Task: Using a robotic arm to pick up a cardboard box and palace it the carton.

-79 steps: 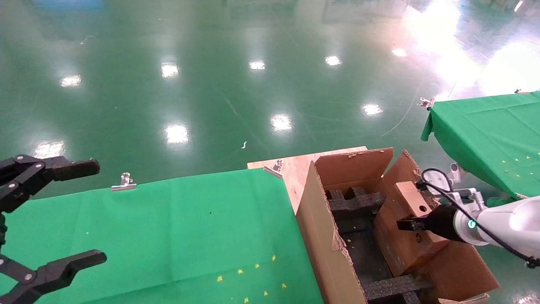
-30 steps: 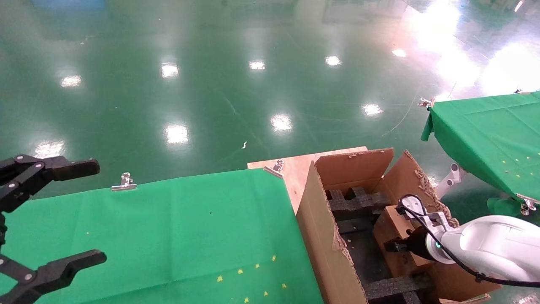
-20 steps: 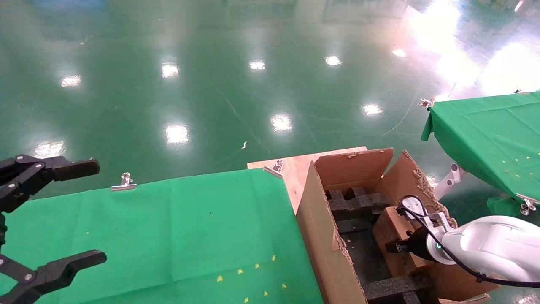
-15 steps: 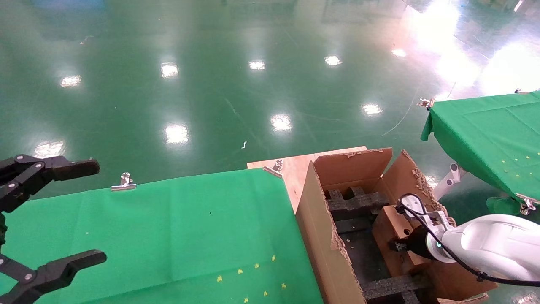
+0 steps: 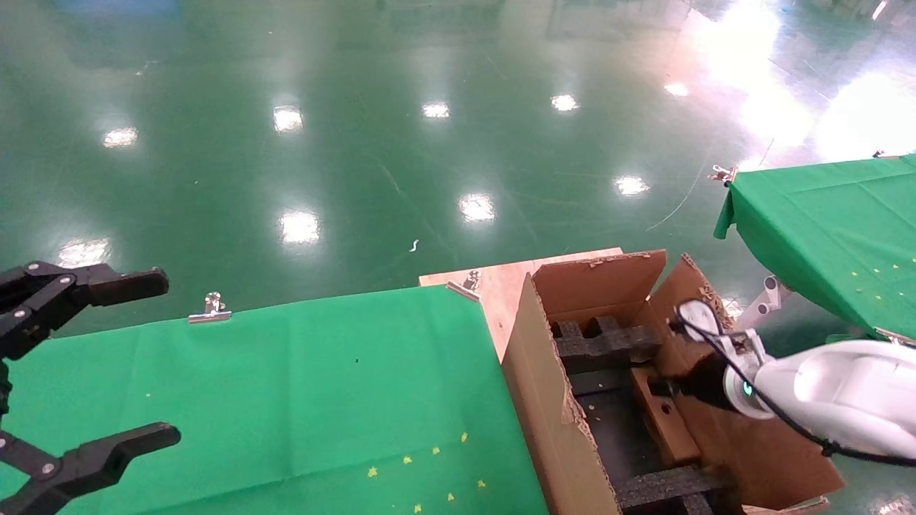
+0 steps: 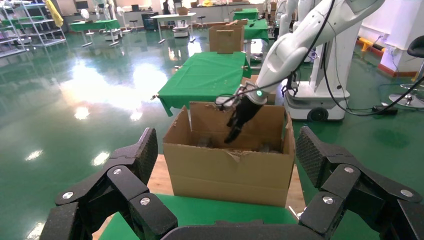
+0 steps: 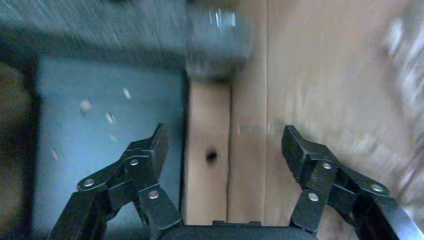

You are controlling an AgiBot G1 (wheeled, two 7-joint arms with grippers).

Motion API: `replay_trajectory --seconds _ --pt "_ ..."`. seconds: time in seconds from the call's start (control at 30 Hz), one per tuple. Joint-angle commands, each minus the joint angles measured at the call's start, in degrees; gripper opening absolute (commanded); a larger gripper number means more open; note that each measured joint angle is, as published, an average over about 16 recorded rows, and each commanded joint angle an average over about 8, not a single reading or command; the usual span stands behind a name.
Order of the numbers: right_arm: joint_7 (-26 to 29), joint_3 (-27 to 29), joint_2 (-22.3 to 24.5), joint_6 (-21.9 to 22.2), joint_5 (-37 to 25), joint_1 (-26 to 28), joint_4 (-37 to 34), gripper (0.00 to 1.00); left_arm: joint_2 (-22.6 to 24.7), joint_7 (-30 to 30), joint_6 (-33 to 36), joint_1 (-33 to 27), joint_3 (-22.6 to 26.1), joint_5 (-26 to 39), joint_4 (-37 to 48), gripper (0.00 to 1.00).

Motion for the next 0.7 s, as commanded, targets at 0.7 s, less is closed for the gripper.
replay_trajectory --seconds 0.7 --pt "-14.9 -3.3 5.3 26.6 4.4 18.3 10.0 1.00 0.0 0.0 0.0 0.0 0.0 0.0 0.0 1.00"
